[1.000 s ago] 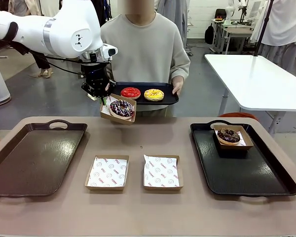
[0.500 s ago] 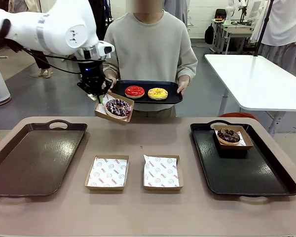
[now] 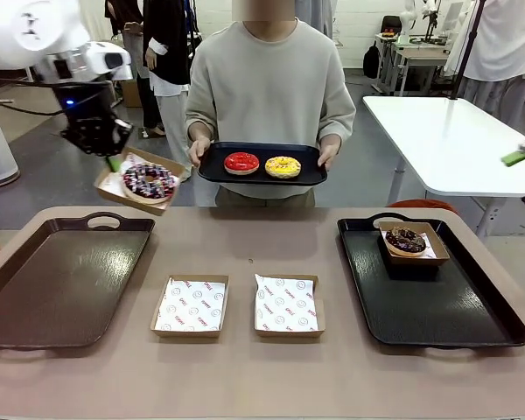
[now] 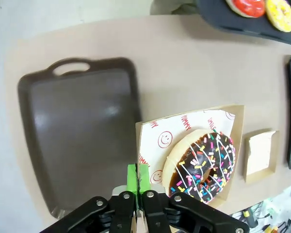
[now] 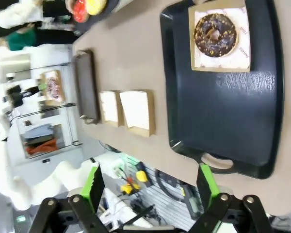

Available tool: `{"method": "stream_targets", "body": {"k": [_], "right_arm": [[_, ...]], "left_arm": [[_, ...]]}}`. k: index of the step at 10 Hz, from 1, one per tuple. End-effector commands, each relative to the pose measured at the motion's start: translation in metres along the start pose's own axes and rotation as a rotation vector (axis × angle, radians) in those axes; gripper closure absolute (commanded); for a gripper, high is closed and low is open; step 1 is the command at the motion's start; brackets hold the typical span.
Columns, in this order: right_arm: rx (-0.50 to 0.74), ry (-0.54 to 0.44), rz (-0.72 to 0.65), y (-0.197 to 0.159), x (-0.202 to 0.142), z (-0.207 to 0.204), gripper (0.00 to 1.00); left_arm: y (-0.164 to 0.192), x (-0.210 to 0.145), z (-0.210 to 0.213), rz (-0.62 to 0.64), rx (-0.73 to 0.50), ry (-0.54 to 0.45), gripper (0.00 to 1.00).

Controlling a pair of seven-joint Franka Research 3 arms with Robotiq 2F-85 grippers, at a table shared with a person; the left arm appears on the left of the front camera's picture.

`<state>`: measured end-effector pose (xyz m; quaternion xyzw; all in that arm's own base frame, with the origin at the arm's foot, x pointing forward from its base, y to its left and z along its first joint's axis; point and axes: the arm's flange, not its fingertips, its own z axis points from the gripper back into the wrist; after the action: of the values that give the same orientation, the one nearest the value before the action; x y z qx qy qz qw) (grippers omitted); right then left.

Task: Individually package the donuts and arrange them on the tray.
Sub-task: Place the picked Paper togo box on the Handle tray while simultaneously picking up another Paper togo box from the table with the other hand.

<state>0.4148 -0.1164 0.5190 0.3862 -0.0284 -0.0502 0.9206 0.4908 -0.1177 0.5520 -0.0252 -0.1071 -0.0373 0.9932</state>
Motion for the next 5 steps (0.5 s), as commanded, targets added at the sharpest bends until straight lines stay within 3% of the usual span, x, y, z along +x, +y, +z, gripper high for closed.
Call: {"method": "stream_targets", "body": {"k": [1, 5], "right_arm": [[-0.181, 0.01, -0.006, 0.022, -0.005, -0.053, 0.0], [-0.323, 0.018, 0.027, 0.08, -0.011, -0.136, 0.0]], "left_arm": [[0.029, -0.019, -0.011, -0.014, 0.007, -0.035, 0.99], [0.083, -0.023, -0.046, -0.002, -0.012, -0.024, 0.99]]}}
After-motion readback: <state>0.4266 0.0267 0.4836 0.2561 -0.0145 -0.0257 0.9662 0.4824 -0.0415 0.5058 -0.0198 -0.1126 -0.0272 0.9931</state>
